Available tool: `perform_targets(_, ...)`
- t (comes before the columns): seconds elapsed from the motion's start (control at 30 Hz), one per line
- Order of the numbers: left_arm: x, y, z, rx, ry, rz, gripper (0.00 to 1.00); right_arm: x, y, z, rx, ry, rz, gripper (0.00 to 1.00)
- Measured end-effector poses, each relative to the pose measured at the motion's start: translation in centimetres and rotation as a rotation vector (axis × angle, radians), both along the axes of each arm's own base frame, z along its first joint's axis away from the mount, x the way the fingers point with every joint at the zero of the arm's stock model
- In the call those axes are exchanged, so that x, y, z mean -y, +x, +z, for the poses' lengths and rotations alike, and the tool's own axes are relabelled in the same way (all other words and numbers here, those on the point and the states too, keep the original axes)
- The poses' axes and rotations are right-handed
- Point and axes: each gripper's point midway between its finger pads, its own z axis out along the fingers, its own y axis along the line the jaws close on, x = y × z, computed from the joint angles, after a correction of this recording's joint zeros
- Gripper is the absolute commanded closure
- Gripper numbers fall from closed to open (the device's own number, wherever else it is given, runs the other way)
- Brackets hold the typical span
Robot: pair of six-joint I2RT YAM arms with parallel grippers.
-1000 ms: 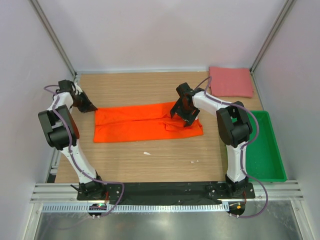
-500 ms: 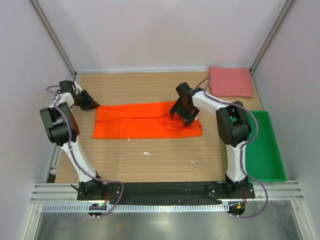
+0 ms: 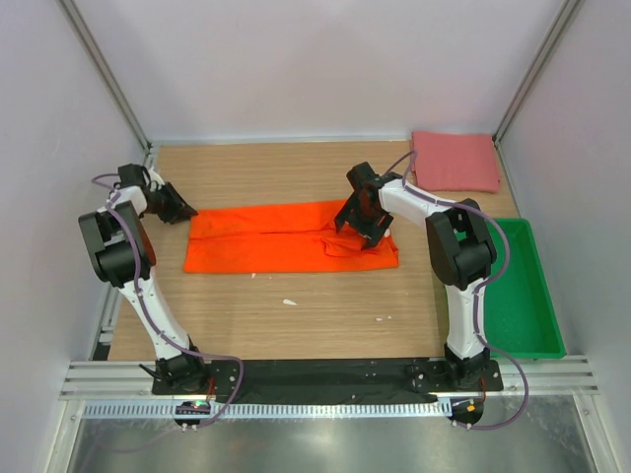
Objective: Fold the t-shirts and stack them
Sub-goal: Fold the tshirt
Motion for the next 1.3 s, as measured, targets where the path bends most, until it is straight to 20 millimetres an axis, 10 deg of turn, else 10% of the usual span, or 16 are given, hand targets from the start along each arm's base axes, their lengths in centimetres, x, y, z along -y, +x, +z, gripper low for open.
perform_targets(0.1,0.0,0.0,0.0,0.000,0.000,-0.001,0.99,0.0,0.0,0.0,0.000,0.000,0.000,0.15)
perform_targets(0.77,-0.8,1.7,3.1,0.074,0.037,0.016,0.95,-0.1,0.0,0.0,-0.001,0.003,0.001,0.15)
perform_targets(1.0,-1.5,1.2,1.4,0.020,0.070,0.041,0.65,-0.2,0.0,0.0,-0.010,0.010,0.002,0.15)
perform_targets(1.07,-2.3,1.0,1.1,0.003,0.108,0.064,0.01,-0.2,0.0,0.0,-0.015,0.017,0.001,0.15)
perform_targets(1.3,-3.1,0.6,5.6,0.050,0.215,0.145,0.00,-0.2,0.1,0.0,-0.019,0.021,-0.001,0.15)
